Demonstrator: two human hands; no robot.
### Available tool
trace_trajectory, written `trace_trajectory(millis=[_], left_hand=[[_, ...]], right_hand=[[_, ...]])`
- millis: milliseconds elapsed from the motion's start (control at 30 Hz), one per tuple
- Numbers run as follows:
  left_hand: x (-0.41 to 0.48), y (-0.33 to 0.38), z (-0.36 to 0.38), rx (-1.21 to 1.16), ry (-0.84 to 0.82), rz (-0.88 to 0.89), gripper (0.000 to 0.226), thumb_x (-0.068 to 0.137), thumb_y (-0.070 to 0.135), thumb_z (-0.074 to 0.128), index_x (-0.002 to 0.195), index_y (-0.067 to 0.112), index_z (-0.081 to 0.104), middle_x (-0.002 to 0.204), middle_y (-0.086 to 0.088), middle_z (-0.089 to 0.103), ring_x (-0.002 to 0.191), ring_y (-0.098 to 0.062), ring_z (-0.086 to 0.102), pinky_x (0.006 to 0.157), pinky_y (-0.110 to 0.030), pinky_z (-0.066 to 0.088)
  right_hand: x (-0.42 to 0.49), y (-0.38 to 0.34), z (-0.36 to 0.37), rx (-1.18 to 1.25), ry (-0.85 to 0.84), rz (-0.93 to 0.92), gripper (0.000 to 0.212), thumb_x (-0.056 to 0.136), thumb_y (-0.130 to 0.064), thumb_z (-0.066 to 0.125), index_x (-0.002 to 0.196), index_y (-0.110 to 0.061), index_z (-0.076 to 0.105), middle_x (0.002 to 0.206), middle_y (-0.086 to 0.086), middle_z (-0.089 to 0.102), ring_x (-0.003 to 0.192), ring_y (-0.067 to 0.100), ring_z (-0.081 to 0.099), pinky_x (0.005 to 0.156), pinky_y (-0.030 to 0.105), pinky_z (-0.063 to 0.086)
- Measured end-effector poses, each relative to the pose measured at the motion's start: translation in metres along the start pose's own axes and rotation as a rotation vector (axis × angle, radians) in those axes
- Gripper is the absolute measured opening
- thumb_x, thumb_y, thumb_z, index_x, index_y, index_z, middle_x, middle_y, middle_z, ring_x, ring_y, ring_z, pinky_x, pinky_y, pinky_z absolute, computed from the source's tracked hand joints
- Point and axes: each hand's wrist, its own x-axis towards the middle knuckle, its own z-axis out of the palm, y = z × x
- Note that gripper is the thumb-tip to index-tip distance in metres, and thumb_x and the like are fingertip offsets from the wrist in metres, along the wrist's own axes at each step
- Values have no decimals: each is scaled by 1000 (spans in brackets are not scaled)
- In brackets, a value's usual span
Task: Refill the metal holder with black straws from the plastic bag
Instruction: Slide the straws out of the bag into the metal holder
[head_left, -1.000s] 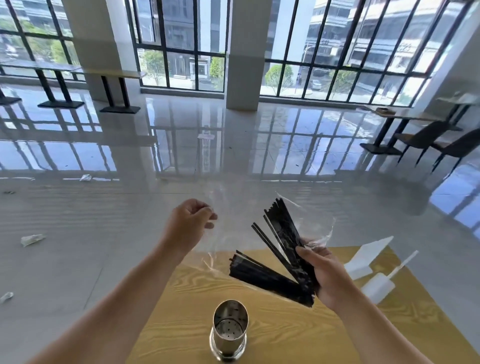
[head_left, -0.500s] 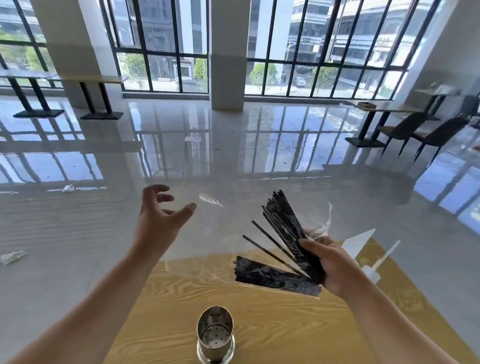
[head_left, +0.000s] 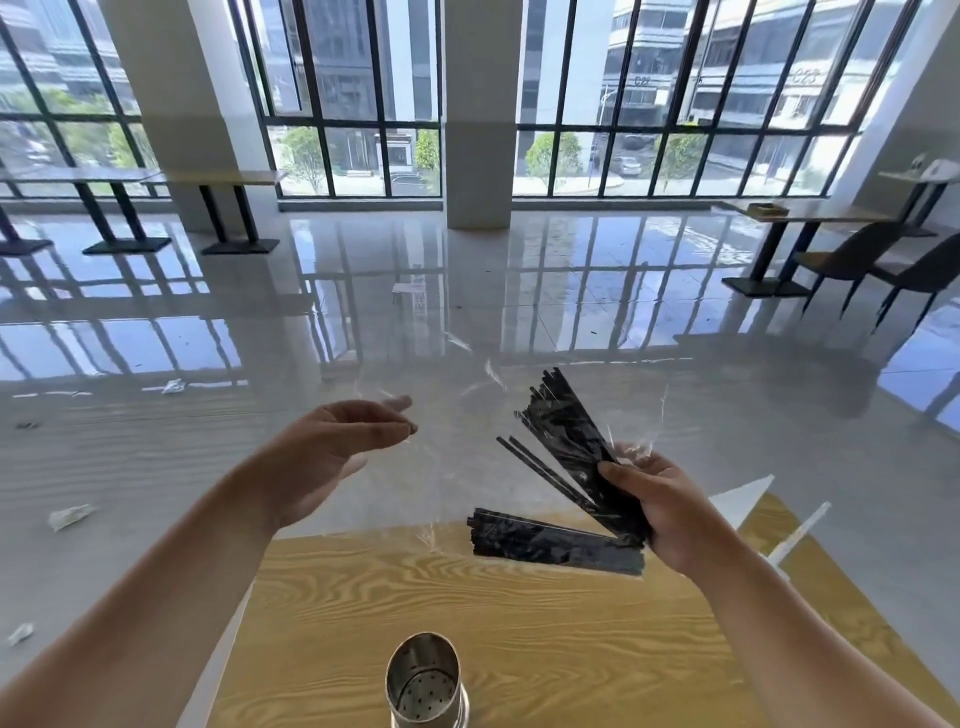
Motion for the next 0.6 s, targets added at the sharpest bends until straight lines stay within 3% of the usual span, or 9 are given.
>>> trace_trajectory(millis=[67, 133, 200, 267, 333, 400, 533, 600], left_hand=[[-4, 5, -2, -5, -40, 5, 45, 53, 39, 102, 87, 14, 83, 138, 8, 71, 132, -5, 59, 116, -51, 22], [-5, 7, -1, -12, -4, 13, 27, 68, 28, 94, 87, 12, 82, 132, 4, 75, 124, -7, 66, 118, -53, 30], [-4, 8, 1, 41, 91, 25, 18, 77, 21, 82, 91, 11, 82, 123, 2, 78, 117, -9, 71, 113, -51, 42], [-2, 6, 1, 111, 183, 47, 11, 83, 19, 81, 93, 13, 81, 110, 1, 81, 105, -10, 74, 105, -45, 49], [-1, 2, -1, 123, 238, 68, 2, 88, 15, 80, 88, 17, 79, 97, -2, 79, 97, -14, 72, 97, -42, 50], [0, -3, -2, 126, 265, 71, 7, 89, 14, 80, 85, 19, 77, 96, -4, 76, 96, -16, 68, 91, -41, 50], [-1, -11, 0, 108, 253, 60, 9, 90, 12, 79, 83, 19, 77, 95, -4, 75, 91, -15, 68, 89, -40, 49], [-2, -15, 3, 93, 260, 59, 8, 90, 11, 78, 86, 17, 75, 100, -8, 74, 91, -17, 67, 89, -40, 49]], right_hand=[[3, -3, 1, -8, -11, -15, 49, 92, -4, 73, 136, 14, 60, 113, 29, 74, 93, 35, 73, 75, 34, 65], [4, -8, 4, -18, -16, -24, 45, 96, 0, 69, 137, 14, 60, 123, 36, 70, 107, 40, 69, 88, 40, 60], [2, -15, 7, -32, -28, -37, 41, 96, -1, 69, 134, 11, 63, 119, 34, 72, 105, 40, 69, 84, 40, 60], [-2, -22, 7, -86, -55, -70, 35, 94, -9, 70, 125, 8, 70, 102, 23, 77, 89, 32, 72, 72, 32, 62], [-3, -27, 7, -132, -52, -102, 37, 95, -14, 69, 124, 10, 71, 106, 24, 77, 94, 31, 71, 86, 35, 60], [-4, -32, 8, -182, -35, -141, 33, 99, -11, 66, 124, 9, 71, 114, 27, 74, 104, 32, 69, 101, 41, 51], [-5, -42, 10, -306, 21, -224, 14, 102, -5, 65, 106, -9, 78, 88, -1, 81, 86, 9, 74, 81, 17, 56], [-4, -46, 11, -377, 30, -246, 13, 103, -6, 66, 103, -10, 78, 83, -2, 80, 78, 9, 71, 78, 22, 55]])
